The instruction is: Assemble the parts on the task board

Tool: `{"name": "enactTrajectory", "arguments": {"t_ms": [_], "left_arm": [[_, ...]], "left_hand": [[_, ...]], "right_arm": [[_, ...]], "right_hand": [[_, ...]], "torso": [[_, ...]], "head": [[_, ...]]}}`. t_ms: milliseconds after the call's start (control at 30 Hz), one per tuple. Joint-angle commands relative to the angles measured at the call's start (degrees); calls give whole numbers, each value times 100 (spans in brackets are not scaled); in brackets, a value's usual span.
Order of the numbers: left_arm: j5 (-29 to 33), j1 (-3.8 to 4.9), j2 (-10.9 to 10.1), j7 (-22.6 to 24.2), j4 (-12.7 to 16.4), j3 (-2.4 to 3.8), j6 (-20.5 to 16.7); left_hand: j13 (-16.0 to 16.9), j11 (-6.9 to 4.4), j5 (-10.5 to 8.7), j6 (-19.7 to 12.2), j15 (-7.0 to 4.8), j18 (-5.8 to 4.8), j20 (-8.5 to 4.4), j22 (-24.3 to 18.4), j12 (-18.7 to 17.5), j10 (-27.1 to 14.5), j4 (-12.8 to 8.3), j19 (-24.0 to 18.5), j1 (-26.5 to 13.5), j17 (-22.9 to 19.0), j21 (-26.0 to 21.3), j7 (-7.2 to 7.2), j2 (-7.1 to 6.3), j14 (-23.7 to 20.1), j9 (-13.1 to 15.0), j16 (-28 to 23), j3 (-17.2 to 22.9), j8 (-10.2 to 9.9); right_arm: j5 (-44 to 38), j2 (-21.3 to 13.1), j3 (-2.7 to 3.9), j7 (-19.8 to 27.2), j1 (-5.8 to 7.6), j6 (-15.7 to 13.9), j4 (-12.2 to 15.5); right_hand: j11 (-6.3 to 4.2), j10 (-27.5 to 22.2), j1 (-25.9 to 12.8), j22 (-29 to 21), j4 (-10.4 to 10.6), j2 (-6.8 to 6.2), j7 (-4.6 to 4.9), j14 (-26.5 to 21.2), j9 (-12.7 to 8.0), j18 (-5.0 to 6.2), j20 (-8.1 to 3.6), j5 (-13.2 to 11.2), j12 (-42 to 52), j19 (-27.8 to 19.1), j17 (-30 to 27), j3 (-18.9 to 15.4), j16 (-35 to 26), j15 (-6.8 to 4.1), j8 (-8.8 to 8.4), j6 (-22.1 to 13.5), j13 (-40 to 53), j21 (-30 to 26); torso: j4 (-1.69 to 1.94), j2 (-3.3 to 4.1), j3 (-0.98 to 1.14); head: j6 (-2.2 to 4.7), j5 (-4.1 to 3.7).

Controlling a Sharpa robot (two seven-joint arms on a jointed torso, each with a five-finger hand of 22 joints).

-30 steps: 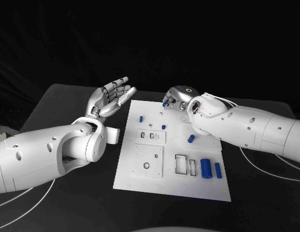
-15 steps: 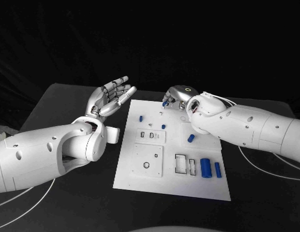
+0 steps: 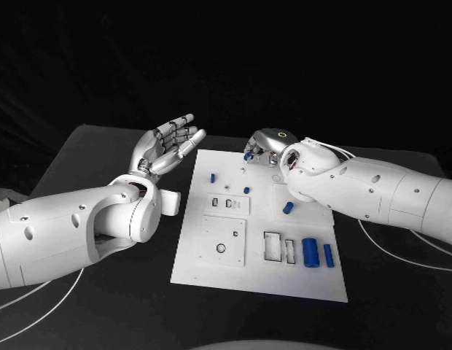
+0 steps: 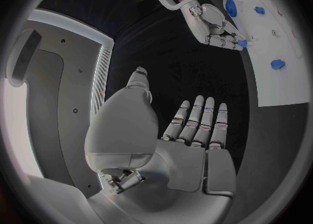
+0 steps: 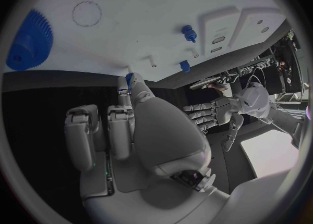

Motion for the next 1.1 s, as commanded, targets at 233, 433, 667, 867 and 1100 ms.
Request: {"name": "enactTrajectory", "arguments": {"t_ms": [233, 433, 667, 867, 1100], "left_arm": [[-44, 11, 8, 124, 15, 5, 20], [-44, 12, 7, 119, 12, 5, 22], [-44, 12, 13, 110, -1, 2, 23], [-44, 12, 15, 110, -16, -15, 22], [-44, 12, 16, 111, -45, -38, 21]], "left_hand": [[-1, -7, -34, 55, -9, 102, 8, -8, -10, 43, 1, -47, -9, 8, -22, 674, 65, -17, 7, 5, 27, 38], [-2, -7, -40, 60, -8, 103, 10, -9, -9, 46, 0, -50, -3, 8, -19, 675, 93, -13, 7, 8, 46, 40], [-2, -7, -40, 60, -8, 103, 10, -9, -9, 46, 0, -50, -3, 8, -19, 675, 93, -13, 7, 8, 46, 40], [-2, -7, -40, 60, -8, 103, 10, -9, -9, 46, 0, -50, -3, 8, -19, 675, 93, -13, 7, 8, 46, 40], [-2, -7, -40, 60, -8, 103, 10, -9, -9, 46, 0, -50, -3, 8, -19, 675, 93, -13, 7, 8, 46, 40]], "right_arm": [[-38, 0, 1, -8, -1, 130, 6], [-31, 3, 1, -72, -1, 187, 15], [136, -1, 1, -200, -1, 278, 19], [424, -17, 1, -201, -1, 273, 12], [602, -66, 1, -105, -7, 54, 41]], "right_hand": [[-18, -78, -37, 1505, 33, 14, -96, 597, 49, -39, 20, 38, -37, 600, 1510, 55, 35, 1, -35, 55, 5, 26], [63, -436, -107, 1505, 131, -114, -97, 597, -33, -39, 57, 32, -45, 600, 1510, 52, 35, 98, -149, -265, 0, 26], [343, -1586, -396, 1404, 236, -496, -209, 577, -131, -11, 270, 19, -35, 519, 1423, -158, 12, 307, -196, -2508, 12, -19], [379, -1755, -467, 1354, 234, -501, -136, 575, -95, 3, 305, 16, -22, 480, 1415, -175, 10, 322, -153, -2466, 22, -42], [300, -1602, -486, 1332, 206, -482, 100, 578, 1, 10, 278, 17, 48, 463, 1427, -166, 13, 255, -1, -1802, 45, -53]], "torso": [[3, -1, -6], [-4, -4, -5], [-2, -2, -4], [0, -3, -6], [-4, -1, -6]], "head": [[-17, 6], [-14, 7], [-3, 8], [-5, 7], [-6, 7]]}}
